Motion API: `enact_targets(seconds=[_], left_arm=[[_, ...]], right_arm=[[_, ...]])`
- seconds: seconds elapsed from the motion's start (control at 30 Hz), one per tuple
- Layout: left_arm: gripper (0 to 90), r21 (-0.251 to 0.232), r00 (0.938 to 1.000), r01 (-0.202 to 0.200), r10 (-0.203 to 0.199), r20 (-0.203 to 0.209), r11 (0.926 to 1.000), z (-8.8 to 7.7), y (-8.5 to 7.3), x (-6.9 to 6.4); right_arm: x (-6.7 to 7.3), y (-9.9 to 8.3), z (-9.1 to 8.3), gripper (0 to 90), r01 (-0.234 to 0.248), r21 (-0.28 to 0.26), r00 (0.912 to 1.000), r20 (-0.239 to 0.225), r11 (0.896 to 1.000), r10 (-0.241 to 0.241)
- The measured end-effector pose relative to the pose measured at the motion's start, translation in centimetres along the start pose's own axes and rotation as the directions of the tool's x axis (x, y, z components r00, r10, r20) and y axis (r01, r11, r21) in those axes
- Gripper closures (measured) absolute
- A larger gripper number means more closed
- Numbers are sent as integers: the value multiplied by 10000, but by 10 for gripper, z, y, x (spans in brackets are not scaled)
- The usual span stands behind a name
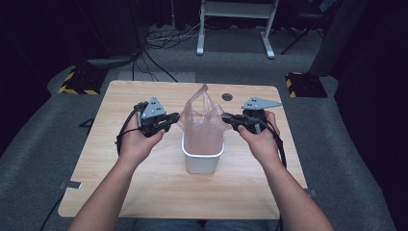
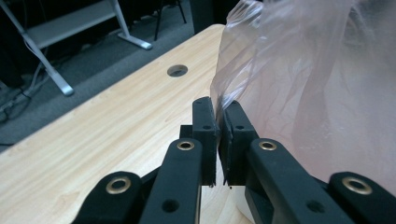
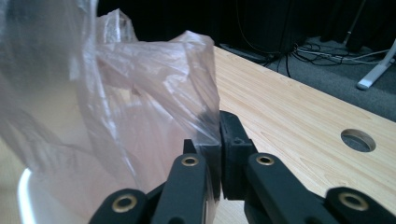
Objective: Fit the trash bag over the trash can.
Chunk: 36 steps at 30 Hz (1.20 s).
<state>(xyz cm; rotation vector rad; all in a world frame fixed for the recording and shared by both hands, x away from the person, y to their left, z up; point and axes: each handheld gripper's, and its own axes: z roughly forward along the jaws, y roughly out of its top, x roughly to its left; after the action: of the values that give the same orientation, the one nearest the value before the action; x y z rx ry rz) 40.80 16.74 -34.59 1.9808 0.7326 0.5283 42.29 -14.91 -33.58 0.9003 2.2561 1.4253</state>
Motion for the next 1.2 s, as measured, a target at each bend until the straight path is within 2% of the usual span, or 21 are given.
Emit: enact_targets(seconds=[0.1, 0.13, 0.17, 0.23, 0.27, 0.3, 0.4, 0.6, 0.63, 0.77, 0.93, 1.03, 1.07, 1.1, 1.2], left_arm=[[846, 121, 9999, 54, -52, -107, 9999, 4, -3, 3], [846, 207, 9997, 123, -119, -220, 9997, 7, -5, 6], [843, 222, 9996, 157, -152, -230, 9996, 9, -6, 7], [836, 391, 9994, 203, -191, -295, 9990, 12, -7, 10], [828, 451, 9992, 268, -254, -297, 9986, 14, -9, 11], [825, 609, 9992, 316, -301, -255, 9976, 18, -11, 14], [825, 761, 9989, 425, -407, -246, 9962, 23, -15, 16], [833, 1104, 9968, 711, -747, 289, 9913, 32, -28, 17], [834, 1154, 9949, 840, -897, 451, 9898, 35, -31, 16], [835, 1307, 9931, 888, -979, 648, 9874, 41, -34, 14], [837, 1466, 9930, 816, -930, 725, 9858, 47, -37, 11], [833, 1509, 9922, 903, -1020, 720, 9844, 48, -40, 11], [813, 1497, 9920, 934, -1048, 707, 9843, 48, -41, 11], [709, 1267, 9930, 1002, -1073, 504, 9869, 45, -41, 13], [665, 996, 9919, 1118, -1171, 484, 9887, 38, -41, 15]], right_arm=[[-6, -3, 6, 822, -66, 142, 9996, 275, 9999, 62], [-8, -5, 11, 737, -185, 149, 9991, 380, 9997, 179], [-10, -6, 14, 696, -252, 128, 9984, 506, 9996, 245], [-11, -7, 16, 677, -240, 133, 9980, 595, 9996, 232], [-13, -10, 20, 639, -238, 189, 9973, 698, 9995, 225], [-14, -13, 24, 584, -230, 237, 9947, 1005, 9995, 205], [-17, -16, 29, 574, -114, 429, 9919, 1272, 9990, 58], [-20, -27, 35, 553, -15, 956, 9917, 1281, 9954, -108], [-22, -31, 36, 547, -162, 1041, 9922, 1248, 9944, 31], [-24, -37, 39, 536, -333, 1189, 9923, 1225, 9923, 186], [-24, -42, 44, 531, -430, 1438, 9931, 1143, 9887, 265], [-25, -47, 47, 521, -534, 1627, 9931, 1115, 9852, 354], [-26, -48, 47, 511, -591, 1644, 9927, 1132, 9846, 407], [-26, -48, 46, 475, -616, 1575, 9918, 1205, 9856, 428], [-26, -46, 42, 451, -619, 1334, 9905, 1303, 9891, 444]])
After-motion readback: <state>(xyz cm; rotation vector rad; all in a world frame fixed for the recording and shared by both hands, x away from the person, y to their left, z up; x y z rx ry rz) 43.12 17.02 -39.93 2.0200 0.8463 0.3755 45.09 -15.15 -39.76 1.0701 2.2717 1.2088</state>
